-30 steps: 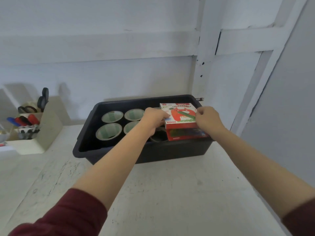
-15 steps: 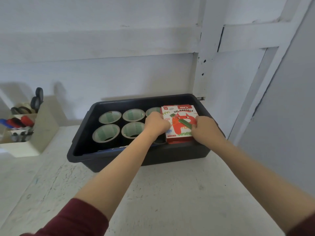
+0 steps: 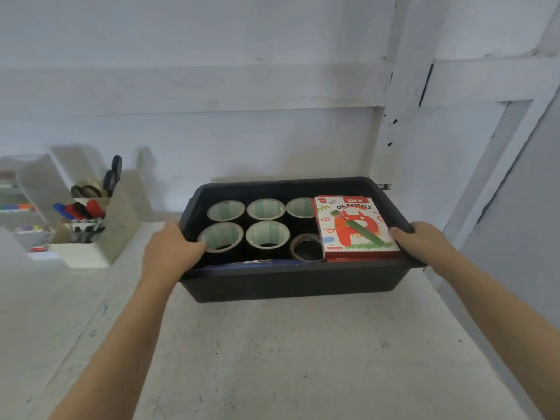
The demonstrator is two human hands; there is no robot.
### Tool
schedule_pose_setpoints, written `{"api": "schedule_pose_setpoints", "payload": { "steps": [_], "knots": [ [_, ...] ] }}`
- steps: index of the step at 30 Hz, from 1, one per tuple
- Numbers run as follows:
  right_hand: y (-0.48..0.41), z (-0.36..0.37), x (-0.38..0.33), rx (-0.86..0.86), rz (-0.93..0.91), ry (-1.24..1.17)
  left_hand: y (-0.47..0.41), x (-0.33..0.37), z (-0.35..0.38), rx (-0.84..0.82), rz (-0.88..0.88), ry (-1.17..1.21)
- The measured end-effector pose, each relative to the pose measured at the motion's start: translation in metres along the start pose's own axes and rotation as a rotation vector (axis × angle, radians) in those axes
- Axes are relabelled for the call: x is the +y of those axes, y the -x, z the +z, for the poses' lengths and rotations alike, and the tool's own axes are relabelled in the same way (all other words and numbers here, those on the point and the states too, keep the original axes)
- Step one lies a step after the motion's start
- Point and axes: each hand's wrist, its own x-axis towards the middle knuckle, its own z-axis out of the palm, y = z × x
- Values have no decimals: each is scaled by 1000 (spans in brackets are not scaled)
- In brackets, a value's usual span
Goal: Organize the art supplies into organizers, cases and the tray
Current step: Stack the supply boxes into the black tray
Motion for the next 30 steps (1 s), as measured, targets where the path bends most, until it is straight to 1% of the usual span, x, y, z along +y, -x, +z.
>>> {"api": "schedule_pose_setpoints", "payload": {
  "steps": [3, 9, 18, 23, 30],
  "knots": [
    [0, 3, -2, 44, 1, -95, 3, -12, 0, -26, -74, 87],
    [9, 8, -11, 68, 25, -99, -2, -24, -4, 13, -56, 207],
    [29, 40, -41, 65, 11, -138, -19, -62, -31, 4, -29, 228],
    [38, 58, -60, 68, 23, -152, -36, -82, -47, -12, -77, 201],
    [55, 78, -84, 80, 38, -138, -53, -112, -59, -31, -91, 205]
  ]
}}
